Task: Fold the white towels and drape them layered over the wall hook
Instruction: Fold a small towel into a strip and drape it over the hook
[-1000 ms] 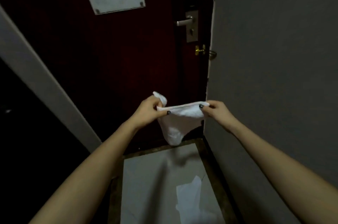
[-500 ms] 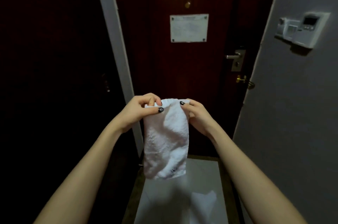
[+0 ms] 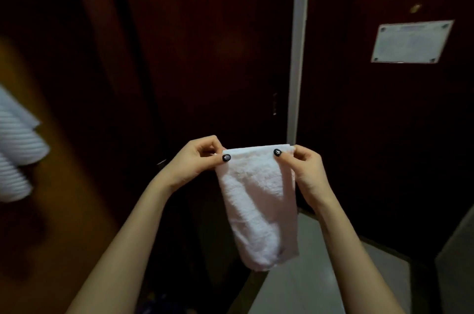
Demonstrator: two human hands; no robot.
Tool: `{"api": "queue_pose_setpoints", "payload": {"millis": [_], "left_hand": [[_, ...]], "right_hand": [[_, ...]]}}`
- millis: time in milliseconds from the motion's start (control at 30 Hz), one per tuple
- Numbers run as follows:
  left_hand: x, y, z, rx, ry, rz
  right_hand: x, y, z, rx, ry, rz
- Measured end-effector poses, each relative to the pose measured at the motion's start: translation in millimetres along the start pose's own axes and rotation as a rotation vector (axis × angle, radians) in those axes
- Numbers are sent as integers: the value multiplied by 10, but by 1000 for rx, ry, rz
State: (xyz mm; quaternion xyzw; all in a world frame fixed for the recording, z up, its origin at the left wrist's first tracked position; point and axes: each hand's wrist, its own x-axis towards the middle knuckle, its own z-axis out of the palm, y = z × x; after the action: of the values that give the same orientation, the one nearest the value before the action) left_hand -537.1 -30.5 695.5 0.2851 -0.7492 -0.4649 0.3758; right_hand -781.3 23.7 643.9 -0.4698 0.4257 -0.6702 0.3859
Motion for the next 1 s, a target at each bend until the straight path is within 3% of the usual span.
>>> {"api": "queue_pose_setpoints", "payload": {"millis": [67,200,467,600,767,1000], "left_hand": [[-327,-25,-183,60,56,-21],[-936,-112,-410,159,331,27],[-1797,-206,-471,97,761,17],[-2194,-243,-506,144,855,-63],[-2628,-288,-505,182,976,-109],[-2962,-341,-507,354,1025,-343]], "right_hand": [[-184,93,304,-23,15,-42],[-540,204,831,-74,-24,-87],[-1045,300,1562,-119,-59,-166],[-1208,342,1730,-106,-169,-169],[-1364,401,1851,-169,-435,-100],[-1539,516,2050,-186,-560,-75]]}}
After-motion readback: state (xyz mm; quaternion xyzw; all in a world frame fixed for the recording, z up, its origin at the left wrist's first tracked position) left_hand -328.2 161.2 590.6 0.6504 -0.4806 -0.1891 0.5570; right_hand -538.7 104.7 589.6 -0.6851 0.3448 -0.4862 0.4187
